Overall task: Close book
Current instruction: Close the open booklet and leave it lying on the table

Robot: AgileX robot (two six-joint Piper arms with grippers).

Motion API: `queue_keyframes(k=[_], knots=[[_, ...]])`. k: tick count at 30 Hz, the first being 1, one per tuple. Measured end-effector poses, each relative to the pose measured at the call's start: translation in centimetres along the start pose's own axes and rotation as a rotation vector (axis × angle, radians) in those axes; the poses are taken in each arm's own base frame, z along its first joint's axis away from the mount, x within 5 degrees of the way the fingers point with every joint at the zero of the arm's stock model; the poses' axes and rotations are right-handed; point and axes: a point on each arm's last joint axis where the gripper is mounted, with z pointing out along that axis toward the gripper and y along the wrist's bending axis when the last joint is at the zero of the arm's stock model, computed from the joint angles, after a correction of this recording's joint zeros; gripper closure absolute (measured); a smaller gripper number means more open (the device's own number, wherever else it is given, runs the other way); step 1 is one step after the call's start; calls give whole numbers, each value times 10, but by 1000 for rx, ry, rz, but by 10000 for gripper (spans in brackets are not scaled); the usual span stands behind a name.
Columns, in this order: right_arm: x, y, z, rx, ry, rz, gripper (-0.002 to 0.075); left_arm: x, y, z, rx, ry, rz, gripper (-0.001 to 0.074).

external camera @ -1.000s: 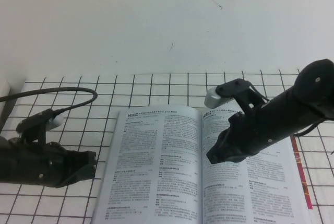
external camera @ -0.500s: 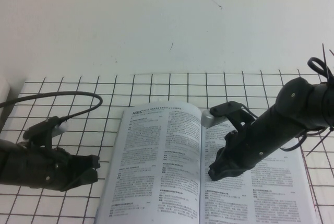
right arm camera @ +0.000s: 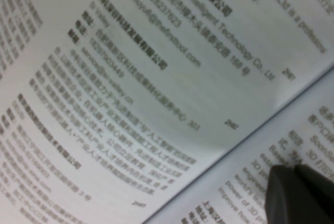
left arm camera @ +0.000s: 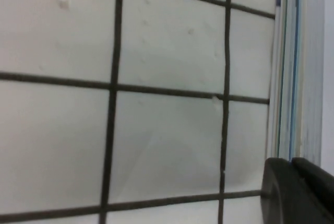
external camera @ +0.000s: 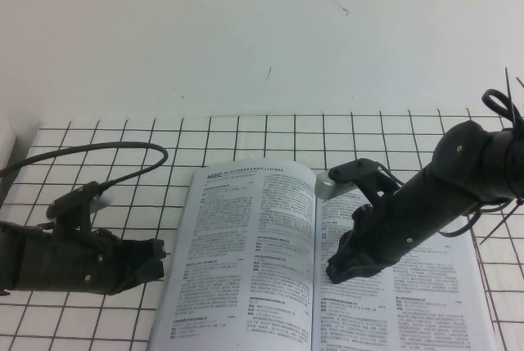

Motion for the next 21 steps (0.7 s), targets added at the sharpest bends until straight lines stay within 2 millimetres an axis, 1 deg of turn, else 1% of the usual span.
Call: queue_keyframes(k=[5,12,15,17,21], knots=[[0,0,0,0,0,2,729,7,3,16,66,69,-66,738],[0,0,1,0,2,3,729,10,-2,24,201,92,-62,738],[0,-1,1,2,4,1,729,7,-10,24,287,91,-61,738],[1,-1,1,3,5,0,729,0,-18,21,356,78,-59,738],[1,-1,1,4,5,0,729,-9,-31,13,444,51,-44,738]])
